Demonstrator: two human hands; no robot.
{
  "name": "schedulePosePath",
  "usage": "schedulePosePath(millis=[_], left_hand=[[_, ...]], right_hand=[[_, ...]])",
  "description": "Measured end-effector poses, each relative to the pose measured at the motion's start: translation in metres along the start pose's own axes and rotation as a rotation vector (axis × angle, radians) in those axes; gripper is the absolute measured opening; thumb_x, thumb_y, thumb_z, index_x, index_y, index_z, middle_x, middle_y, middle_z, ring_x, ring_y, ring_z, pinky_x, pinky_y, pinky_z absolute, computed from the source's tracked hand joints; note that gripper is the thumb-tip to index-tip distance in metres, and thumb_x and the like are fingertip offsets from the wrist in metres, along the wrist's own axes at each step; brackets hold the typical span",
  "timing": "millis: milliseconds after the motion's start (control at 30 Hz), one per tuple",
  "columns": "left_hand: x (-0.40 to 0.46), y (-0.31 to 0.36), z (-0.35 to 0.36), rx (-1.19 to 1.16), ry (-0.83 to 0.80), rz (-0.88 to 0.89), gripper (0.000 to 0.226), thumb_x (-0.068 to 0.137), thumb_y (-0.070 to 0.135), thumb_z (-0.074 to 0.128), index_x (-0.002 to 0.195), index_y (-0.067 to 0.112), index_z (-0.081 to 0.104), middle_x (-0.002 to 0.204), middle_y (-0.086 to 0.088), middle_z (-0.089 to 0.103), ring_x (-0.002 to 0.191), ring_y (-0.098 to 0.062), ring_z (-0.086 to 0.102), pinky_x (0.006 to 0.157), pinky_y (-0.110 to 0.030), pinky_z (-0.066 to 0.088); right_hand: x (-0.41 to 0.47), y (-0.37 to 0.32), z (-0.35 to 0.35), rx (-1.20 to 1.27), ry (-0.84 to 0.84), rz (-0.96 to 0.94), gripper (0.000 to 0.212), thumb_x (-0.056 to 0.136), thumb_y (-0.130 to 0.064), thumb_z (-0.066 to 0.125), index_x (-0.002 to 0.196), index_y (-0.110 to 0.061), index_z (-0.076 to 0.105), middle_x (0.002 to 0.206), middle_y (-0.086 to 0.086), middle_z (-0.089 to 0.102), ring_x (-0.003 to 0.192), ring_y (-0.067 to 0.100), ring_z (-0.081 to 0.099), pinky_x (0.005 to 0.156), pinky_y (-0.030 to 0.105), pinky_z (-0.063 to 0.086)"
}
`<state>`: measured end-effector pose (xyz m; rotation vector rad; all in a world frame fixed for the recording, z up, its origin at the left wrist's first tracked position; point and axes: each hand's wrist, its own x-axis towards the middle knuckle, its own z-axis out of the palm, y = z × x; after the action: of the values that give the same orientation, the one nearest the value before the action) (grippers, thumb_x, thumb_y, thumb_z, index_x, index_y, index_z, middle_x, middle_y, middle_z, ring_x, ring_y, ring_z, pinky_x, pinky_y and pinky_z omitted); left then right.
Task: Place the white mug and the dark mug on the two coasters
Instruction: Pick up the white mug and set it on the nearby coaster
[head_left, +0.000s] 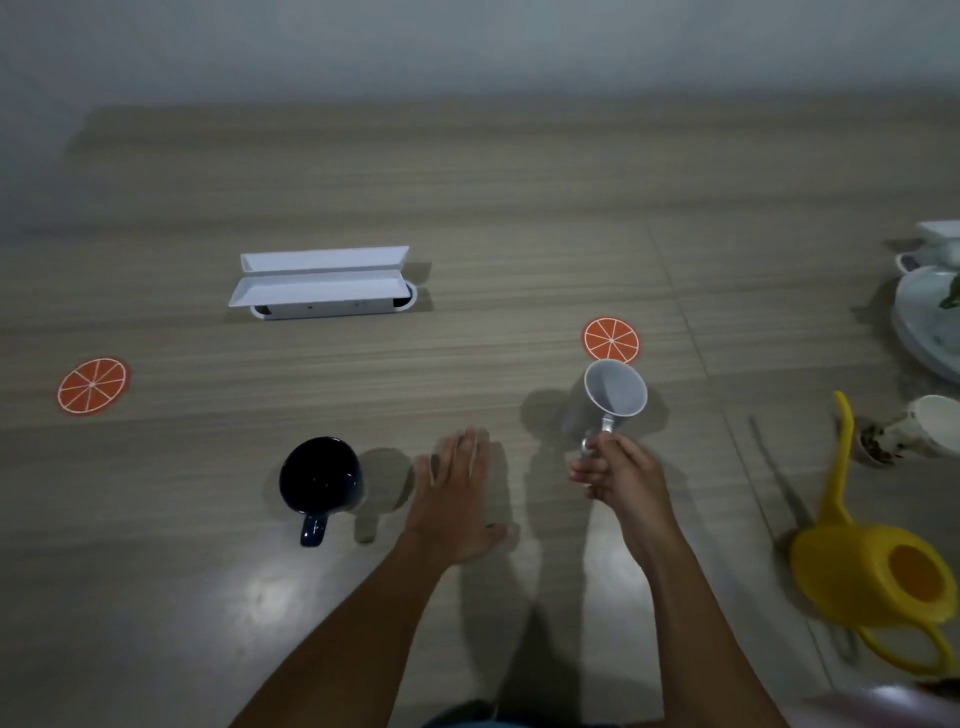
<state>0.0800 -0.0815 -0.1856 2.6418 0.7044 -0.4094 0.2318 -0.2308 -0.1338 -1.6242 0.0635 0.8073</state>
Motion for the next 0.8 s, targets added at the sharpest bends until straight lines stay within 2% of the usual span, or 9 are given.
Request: schedulePosePath(millis=[133, 300, 400, 600, 800], left_hand=[[0.042, 0.011, -0.017, -0.001, 0.0, 0.003, 0.124, 0.071, 0.079, 0.056, 0.153, 0.021, -0.015, 0.165, -0.008, -0.018, 0.15, -0.035, -0.016, 0.117, -0.061, -0.001], [0.08, 0.015, -0.014, -0.03, 0.009, 0.01, 0.113, 0.075, 0.087, 0.033, 0.155, 0.02, -0.011, 0.165, -0.006, -0.018, 0.15, -0.032, -0.017, 0.119, -0.061, -0.001], [0.091, 0.015, 0.002, -0.03, 0.036, -0.047, 0.106, 0.079, 0.084, 0.028, 0.155, 0.019, -0.006, 0.165, -0.005, -0.015, 0.151, -0.031, -0.015, 0.12, -0.059, -0.002], [0.089, 0.018, 0.017, 0.018, 0.186, -0.064, 0.097, 0.081, 0.076, 0.039, 0.156, 0.019, 0.014, 0.167, -0.003, 0.005, 0.153, -0.027, -0.001, 0.12, -0.058, 0.006], [0.093, 0.014, 0.016, -0.003, 0.153, -0.074, 0.095, 0.084, 0.078, 0.033, 0.157, 0.021, 0.009, 0.167, -0.001, 0.001, 0.153, -0.023, -0.005, 0.12, -0.057, 0.008]], right_hand=[[0.025, -0.016, -0.011, 0.017, 0.051, -0.041, 0.022, 0.103, -0.026, 0.053, 0.093, -0.011, 0.067, 0.08, 0.019, 0.072, 0.067, 0.022, 0.07, 0.059, 0.031, 0.045], [0.063, -0.032, -0.017, -0.005, 0.086, -0.068, 0.023, 0.103, -0.027, 0.053, 0.094, -0.013, 0.069, 0.076, 0.013, 0.072, 0.066, 0.021, 0.069, 0.058, 0.029, 0.044], [0.083, -0.038, -0.017, -0.012, 0.104, -0.062, 0.022, 0.102, -0.023, 0.053, 0.095, -0.01, 0.069, 0.072, 0.012, 0.069, 0.061, 0.02, 0.067, 0.056, 0.028, 0.042], [0.112, -0.039, -0.021, -0.038, 0.129, -0.092, 0.022, 0.101, -0.021, 0.052, 0.091, -0.01, 0.068, 0.07, 0.01, 0.067, 0.061, 0.021, 0.062, 0.057, 0.03, 0.041], [0.136, -0.046, -0.026, -0.092, 0.174, -0.154, 0.029, 0.101, -0.019, 0.051, 0.078, -0.021, 0.069, 0.065, 0.005, 0.064, 0.06, 0.018, 0.061, 0.058, 0.031, 0.042]])
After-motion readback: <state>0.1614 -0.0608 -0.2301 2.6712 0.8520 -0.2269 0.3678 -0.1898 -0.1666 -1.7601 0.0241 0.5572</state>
